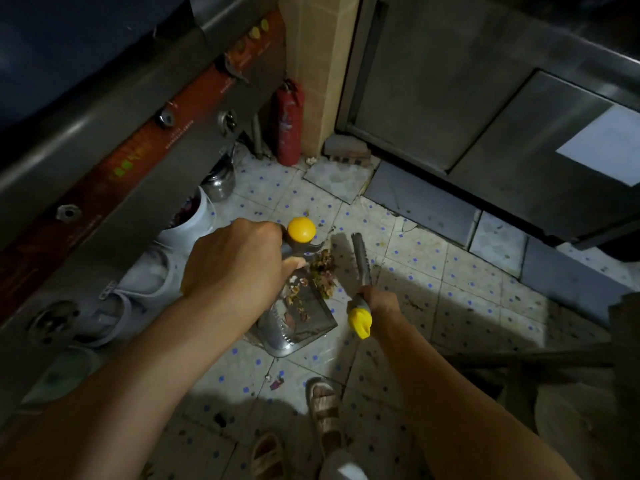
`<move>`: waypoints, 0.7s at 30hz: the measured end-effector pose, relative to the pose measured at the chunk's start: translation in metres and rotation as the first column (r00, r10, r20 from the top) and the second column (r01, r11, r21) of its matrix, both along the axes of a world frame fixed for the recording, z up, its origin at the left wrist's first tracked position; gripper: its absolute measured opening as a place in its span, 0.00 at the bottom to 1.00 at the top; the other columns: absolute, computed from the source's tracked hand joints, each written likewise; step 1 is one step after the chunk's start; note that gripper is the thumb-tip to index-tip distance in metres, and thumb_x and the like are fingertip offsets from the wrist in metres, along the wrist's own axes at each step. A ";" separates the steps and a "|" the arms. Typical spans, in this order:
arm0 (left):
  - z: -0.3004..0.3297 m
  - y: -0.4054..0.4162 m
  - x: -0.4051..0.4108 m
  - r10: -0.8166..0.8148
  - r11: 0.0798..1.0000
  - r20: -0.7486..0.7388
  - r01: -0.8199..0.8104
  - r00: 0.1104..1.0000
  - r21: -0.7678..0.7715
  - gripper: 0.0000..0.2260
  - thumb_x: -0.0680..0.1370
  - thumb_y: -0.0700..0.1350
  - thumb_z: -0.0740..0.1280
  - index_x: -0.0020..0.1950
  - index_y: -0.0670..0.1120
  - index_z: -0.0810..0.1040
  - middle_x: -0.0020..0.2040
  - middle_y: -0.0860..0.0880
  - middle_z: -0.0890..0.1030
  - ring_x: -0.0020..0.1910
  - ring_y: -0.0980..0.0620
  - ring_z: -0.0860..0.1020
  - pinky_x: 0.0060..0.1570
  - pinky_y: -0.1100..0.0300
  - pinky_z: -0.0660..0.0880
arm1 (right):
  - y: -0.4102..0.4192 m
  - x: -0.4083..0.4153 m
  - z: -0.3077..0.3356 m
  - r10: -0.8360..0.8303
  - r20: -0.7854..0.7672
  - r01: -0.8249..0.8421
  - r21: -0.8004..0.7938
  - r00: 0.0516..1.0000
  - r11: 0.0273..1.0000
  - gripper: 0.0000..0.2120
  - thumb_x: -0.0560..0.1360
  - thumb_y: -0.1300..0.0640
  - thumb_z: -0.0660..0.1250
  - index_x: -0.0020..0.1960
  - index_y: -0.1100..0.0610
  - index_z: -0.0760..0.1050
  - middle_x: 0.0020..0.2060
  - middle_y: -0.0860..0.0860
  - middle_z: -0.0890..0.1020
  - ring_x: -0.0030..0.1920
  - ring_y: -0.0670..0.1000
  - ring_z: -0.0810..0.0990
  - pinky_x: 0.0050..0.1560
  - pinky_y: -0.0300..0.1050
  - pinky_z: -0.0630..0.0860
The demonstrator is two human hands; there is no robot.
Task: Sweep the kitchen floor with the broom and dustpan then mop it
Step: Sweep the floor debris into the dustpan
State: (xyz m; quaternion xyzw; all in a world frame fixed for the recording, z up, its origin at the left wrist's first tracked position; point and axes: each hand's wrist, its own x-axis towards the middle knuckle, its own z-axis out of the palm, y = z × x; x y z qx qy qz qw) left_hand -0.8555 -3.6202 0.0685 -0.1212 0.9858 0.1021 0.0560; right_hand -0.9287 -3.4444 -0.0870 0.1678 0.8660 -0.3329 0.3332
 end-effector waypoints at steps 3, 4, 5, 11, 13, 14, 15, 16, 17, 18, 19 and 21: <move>-0.003 0.001 -0.017 0.032 0.999 -0.013 -0.031 0.999 0.014 0.16 0.75 0.60 0.65 0.40 0.51 0.65 0.33 0.52 0.66 0.38 0.49 0.69 0.35 0.58 0.63 | 0.007 -0.026 0.003 -0.046 0.018 0.046 -0.035 0.999 0.998 0.19 0.83 0.57 0.55 0.72 0.60 0.66 0.70 0.56 0.70 0.70 0.56 0.69 0.62 0.40 0.72; -0.005 0.001 -0.023 0.050 0.999 -0.015 -0.050 0.999 0.019 0.16 0.75 0.60 0.65 0.40 0.51 0.65 0.32 0.52 0.65 0.37 0.50 0.68 0.34 0.59 0.62 | 0.013 -0.038 -0.005 -0.104 0.048 0.108 -0.093 0.993 0.990 0.19 0.83 0.59 0.55 0.72 0.63 0.66 0.70 0.57 0.70 0.69 0.56 0.70 0.52 0.35 0.76; -0.007 0.001 -0.031 0.063 0.998 -0.019 -0.063 0.998 0.020 0.16 0.75 0.60 0.65 0.40 0.52 0.64 0.32 0.53 0.64 0.37 0.50 0.68 0.34 0.59 0.62 | 0.017 -0.048 -0.008 -0.178 0.066 0.186 -0.158 0.982 0.970 0.19 0.82 0.61 0.57 0.71 0.66 0.67 0.69 0.59 0.72 0.68 0.58 0.71 0.38 0.31 0.76; -0.029 0.003 -0.074 0.078 0.997 -0.063 -0.078 0.995 -0.010 0.20 0.74 0.62 0.64 0.34 0.50 0.61 0.29 0.55 0.63 0.31 0.53 0.67 0.33 0.61 0.64 | 0.037 -0.113 -0.040 -0.253 0.092 0.265 -0.163 0.963 0.950 0.17 0.78 0.65 0.61 0.66 0.69 0.71 0.64 0.65 0.75 0.64 0.62 0.74 0.32 0.36 0.69; -0.036 0.004 -0.087 0.096 0.995 -0.068 -0.096 0.993 0.006 0.21 0.74 0.61 0.64 0.31 0.51 0.60 0.28 0.55 0.64 0.30 0.53 0.67 0.32 0.61 0.64 | 0.037 -0.134 -0.053 -0.267 0.110 0.284 -0.185 0.957 0.941 0.18 0.78 0.65 0.61 0.66 0.69 0.70 0.64 0.65 0.75 0.63 0.62 0.75 0.36 0.38 0.73; -0.039 0.005 -0.092 0.107 0.994 -0.074 -0.106 0.991 0.015 0.21 0.74 0.61 0.65 0.31 0.51 0.61 0.28 0.54 0.64 0.30 0.53 0.67 0.32 0.61 0.64 | 0.036 -0.143 -0.060 -0.268 0.122 0.287 -0.188 0.956 0.939 0.18 0.78 0.65 0.61 0.66 0.69 0.70 0.64 0.65 0.75 0.61 0.62 0.77 0.40 0.41 0.74; -0.043 0.004 -0.097 0.115 0.993 -0.078 -0.114 0.990 0.026 0.20 0.74 0.61 0.65 0.32 0.52 0.62 0.28 0.54 0.65 0.30 0.54 0.68 0.31 0.62 0.64 | 0.032 -0.150 -0.063 -0.263 0.139 0.286 -0.190 0.955 0.939 0.18 0.78 0.66 0.61 0.66 0.69 0.70 0.64 0.65 0.75 0.57 0.60 0.78 0.45 0.43 0.74; -0.046 0.004 -0.101 0.124 0.992 -0.089 -0.121 0.988 0.041 0.19 0.74 0.61 0.65 0.32 0.52 0.62 0.28 0.54 0.66 0.30 0.55 0.68 0.31 0.62 0.63 | 0.028 -0.156 -0.069 -0.253 0.155 0.281 -0.198 0.955 0.939 0.18 0.77 0.66 0.61 0.66 0.69 0.70 0.64 0.65 0.75 0.53 0.58 0.78 0.48 0.45 0.74; -0.049 0.003 -0.105 0.132 0.990 -0.096 -0.126 0.987 0.064 0.19 0.73 0.61 0.66 0.32 0.52 0.62 0.28 0.54 0.67 0.29 0.55 0.69 0.30 0.61 0.64 | 0.023 -0.161 -0.075 -0.242 0.166 0.273 -0.203 0.956 0.940 0.18 0.77 0.66 0.62 0.66 0.70 0.70 0.64 0.65 0.75 0.51 0.56 0.77 0.52 0.46 0.74; -0.053 0.001 -0.108 0.130 0.988 -0.107 -0.120 0.986 0.093 0.19 0.73 0.60 0.67 0.32 0.52 0.62 0.28 0.54 0.69 0.30 0.55 0.70 0.31 0.61 0.67 | 0.019 -0.164 -0.081 -0.245 0.167 0.275 -0.191 0.955 0.942 0.18 0.77 0.66 0.63 0.65 0.71 0.70 0.63 0.64 0.75 0.52 0.57 0.77 0.55 0.47 0.74; -0.054 0.000 -0.110 0.130 0.986 -0.114 -0.117 0.985 0.116 0.19 0.73 0.59 0.68 0.32 0.52 0.62 0.28 0.54 0.69 0.30 0.55 0.71 0.32 0.59 0.69 | 0.014 -0.166 -0.086 -0.247 0.171 0.276 -0.168 0.954 0.946 0.17 0.77 0.66 0.64 0.65 0.71 0.70 0.62 0.64 0.76 0.55 0.59 0.77 0.57 0.48 0.74; -0.056 -0.002 -0.112 0.137 0.985 -0.102 -0.125 0.985 0.119 0.20 0.73 0.59 0.67 0.31 0.52 0.60 0.27 0.55 0.66 0.29 0.56 0.69 0.32 0.60 0.67 | 0.004 -0.163 -0.093 -0.235 0.183 0.259 -0.127 0.955 0.957 0.18 0.77 0.67 0.64 0.65 0.70 0.69 0.61 0.64 0.75 0.57 0.61 0.77 0.53 0.48 0.75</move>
